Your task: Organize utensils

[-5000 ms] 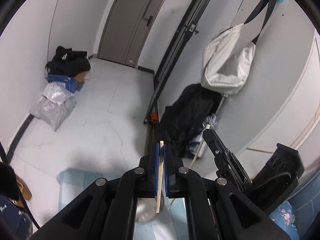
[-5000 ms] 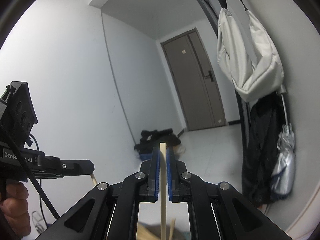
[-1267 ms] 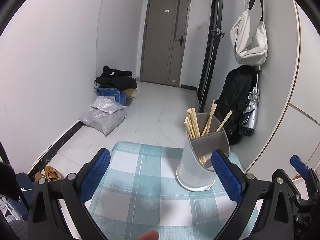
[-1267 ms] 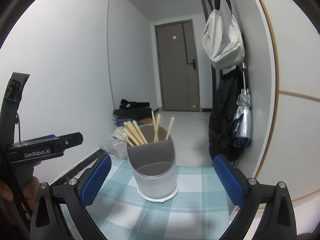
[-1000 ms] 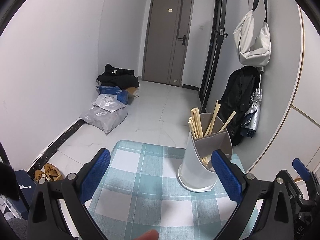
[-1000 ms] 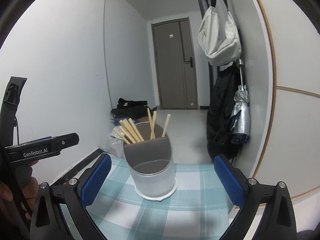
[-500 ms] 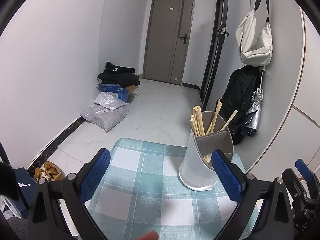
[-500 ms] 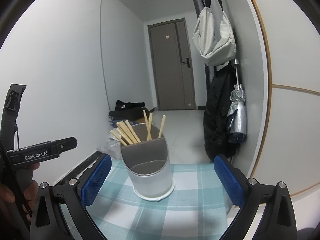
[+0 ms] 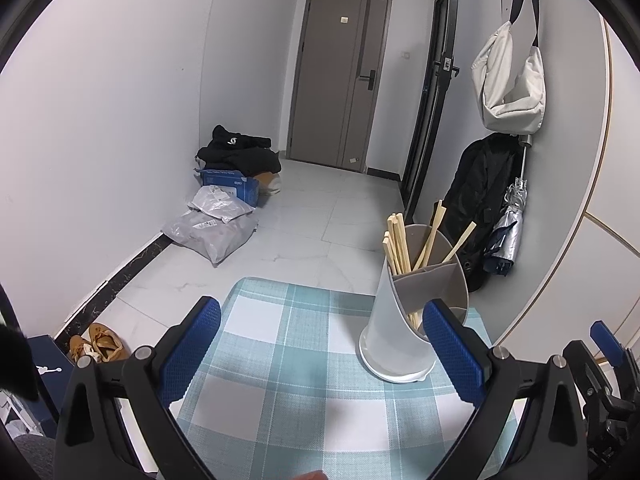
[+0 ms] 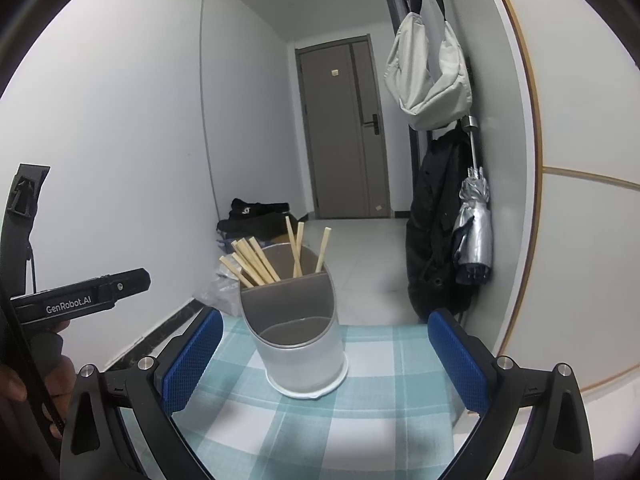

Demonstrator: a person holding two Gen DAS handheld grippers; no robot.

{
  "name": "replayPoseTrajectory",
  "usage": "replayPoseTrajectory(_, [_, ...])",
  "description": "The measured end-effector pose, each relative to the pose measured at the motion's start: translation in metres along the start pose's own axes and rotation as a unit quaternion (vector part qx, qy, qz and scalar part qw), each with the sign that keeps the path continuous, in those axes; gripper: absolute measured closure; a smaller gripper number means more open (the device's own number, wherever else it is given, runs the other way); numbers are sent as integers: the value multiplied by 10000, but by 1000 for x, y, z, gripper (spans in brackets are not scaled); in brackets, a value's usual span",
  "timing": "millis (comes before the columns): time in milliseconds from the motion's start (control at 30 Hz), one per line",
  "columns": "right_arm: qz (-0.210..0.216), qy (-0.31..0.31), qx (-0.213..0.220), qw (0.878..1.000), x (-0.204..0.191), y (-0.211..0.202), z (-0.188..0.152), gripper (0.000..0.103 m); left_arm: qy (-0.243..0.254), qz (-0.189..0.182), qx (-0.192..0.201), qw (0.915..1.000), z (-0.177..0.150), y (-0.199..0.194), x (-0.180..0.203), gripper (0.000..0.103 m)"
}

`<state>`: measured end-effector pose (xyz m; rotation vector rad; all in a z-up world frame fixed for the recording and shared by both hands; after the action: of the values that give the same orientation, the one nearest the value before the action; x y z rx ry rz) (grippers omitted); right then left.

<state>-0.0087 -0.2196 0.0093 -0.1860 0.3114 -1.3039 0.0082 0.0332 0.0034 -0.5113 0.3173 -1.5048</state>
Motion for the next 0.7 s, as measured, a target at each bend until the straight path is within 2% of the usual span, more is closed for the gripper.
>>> replayPoseTrajectory(700, [-14,2,-24,10000,0,1,-2,0,58,0,172,9998,-1,-4,3,3])
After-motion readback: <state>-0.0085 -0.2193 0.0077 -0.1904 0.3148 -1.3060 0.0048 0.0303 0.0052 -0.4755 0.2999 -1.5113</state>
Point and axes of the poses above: each gripper's, at about its wrist camera, not at the fingertips, and y roughly the way its jaws point, x to its right, z to its top, the point moved 2 cm from there along y, roughly the way its jaws point, and after that the axes turned 3 degrees about y, right-handed, at the moved point
